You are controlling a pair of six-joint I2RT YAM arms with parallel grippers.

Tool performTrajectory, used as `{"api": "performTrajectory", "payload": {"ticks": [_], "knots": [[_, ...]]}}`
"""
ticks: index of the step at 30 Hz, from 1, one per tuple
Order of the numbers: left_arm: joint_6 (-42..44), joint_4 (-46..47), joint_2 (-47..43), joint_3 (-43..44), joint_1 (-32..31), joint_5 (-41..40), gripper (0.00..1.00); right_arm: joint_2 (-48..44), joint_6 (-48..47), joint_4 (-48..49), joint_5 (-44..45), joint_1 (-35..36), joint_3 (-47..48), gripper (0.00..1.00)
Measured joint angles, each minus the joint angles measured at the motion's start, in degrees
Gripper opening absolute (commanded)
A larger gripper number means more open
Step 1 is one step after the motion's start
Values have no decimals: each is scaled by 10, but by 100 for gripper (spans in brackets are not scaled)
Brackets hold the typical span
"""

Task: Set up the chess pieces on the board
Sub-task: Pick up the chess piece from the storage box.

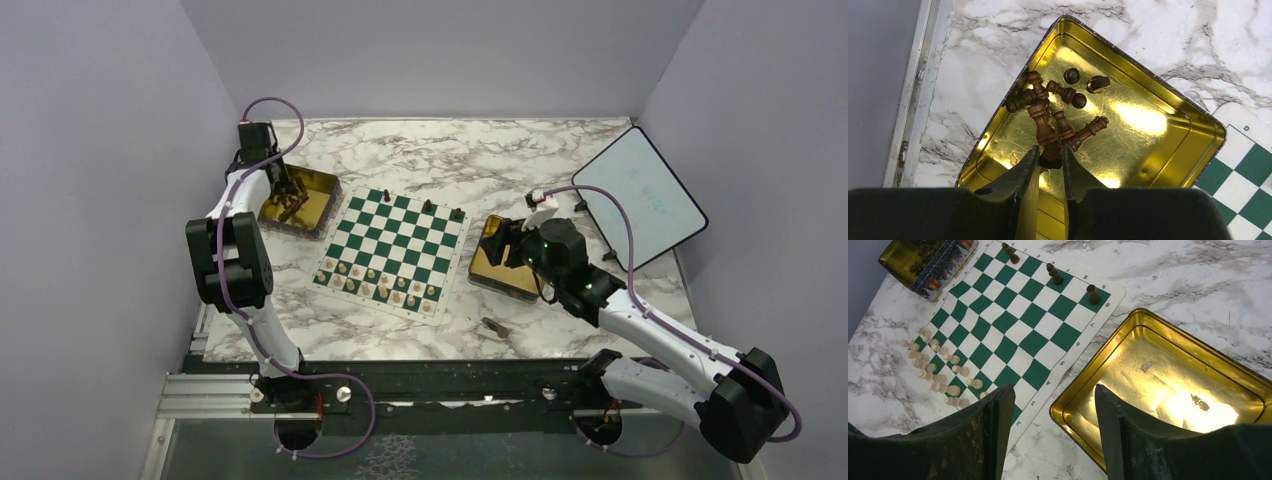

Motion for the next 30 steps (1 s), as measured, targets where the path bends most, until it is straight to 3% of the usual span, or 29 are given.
{"api": "performTrajectory", "payload": {"ticks": [18,25,30], "knots": [[-12,-10,-55,0,-40,56,19,-2,3,-4,-5,0,0,65],[-7,-19,-95,-4,-84,118,19,26,20,-8,-25,0,12,66],[3,-18,-139,-23,-140,165,19,68,24,-32,-42,0,78,66]]}}
